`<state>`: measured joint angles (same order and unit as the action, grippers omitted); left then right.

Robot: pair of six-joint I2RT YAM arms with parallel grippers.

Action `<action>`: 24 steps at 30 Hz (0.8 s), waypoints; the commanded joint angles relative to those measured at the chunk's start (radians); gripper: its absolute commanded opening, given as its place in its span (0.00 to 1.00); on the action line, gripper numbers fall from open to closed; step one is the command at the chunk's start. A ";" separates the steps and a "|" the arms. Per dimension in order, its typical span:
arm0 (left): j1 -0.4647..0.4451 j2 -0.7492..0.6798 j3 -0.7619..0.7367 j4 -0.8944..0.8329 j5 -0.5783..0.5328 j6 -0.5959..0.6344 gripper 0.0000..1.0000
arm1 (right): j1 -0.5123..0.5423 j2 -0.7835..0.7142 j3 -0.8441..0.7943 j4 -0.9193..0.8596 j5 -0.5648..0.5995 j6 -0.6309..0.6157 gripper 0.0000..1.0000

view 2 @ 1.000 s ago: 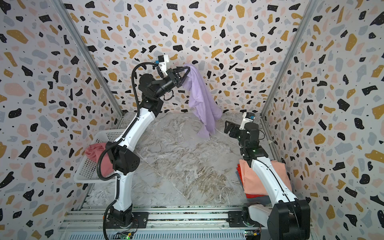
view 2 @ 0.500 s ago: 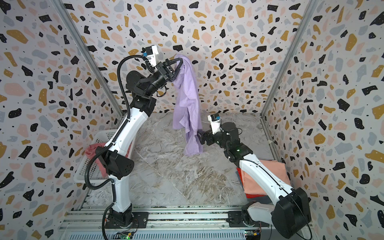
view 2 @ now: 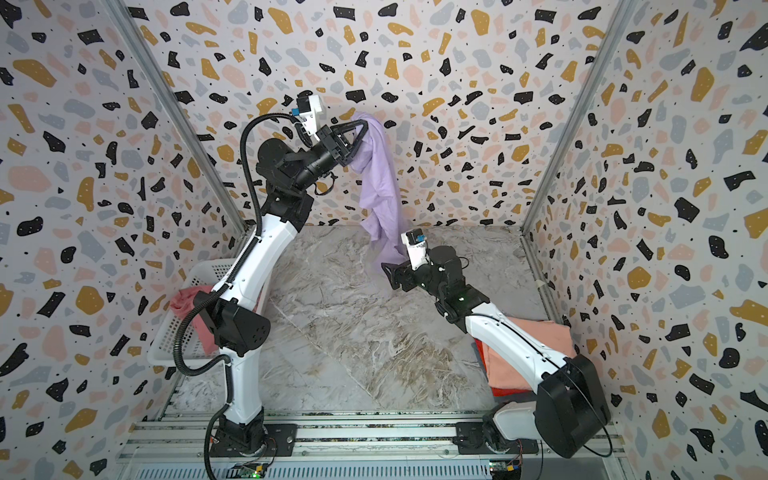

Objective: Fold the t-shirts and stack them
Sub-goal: 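Grasp the hanging shirt edge with the right gripper while the left gripper holds it up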

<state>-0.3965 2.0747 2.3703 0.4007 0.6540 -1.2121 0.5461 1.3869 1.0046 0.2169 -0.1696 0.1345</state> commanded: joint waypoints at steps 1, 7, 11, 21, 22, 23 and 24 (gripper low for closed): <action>0.002 -0.059 0.043 0.078 0.019 0.014 0.00 | -0.048 0.018 0.071 0.061 0.071 -0.049 0.85; 0.001 -0.054 0.037 0.116 0.022 -0.019 0.00 | -0.087 0.035 0.066 0.118 0.141 -0.039 0.79; 0.002 -0.053 0.036 0.125 0.018 -0.032 0.00 | -0.094 0.060 0.062 0.152 0.098 0.000 0.75; 0.036 -0.051 0.015 0.092 0.003 -0.026 0.00 | -0.105 0.080 0.114 0.127 0.084 0.071 0.00; 0.047 -0.055 0.003 0.065 0.005 -0.009 0.00 | -0.114 0.068 0.117 0.124 0.115 0.070 0.00; 0.060 -0.063 -0.010 -0.005 0.001 0.025 0.00 | -0.130 0.053 0.120 0.123 0.147 0.074 0.00; 0.075 -0.068 -0.014 -0.078 -0.003 0.063 0.00 | -0.147 0.037 0.120 0.126 0.167 0.083 0.00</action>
<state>-0.3607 2.0686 2.3650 0.3851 0.6552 -1.2125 0.4355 1.4876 1.0718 0.3389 -0.0822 0.1967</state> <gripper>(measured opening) 0.049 0.051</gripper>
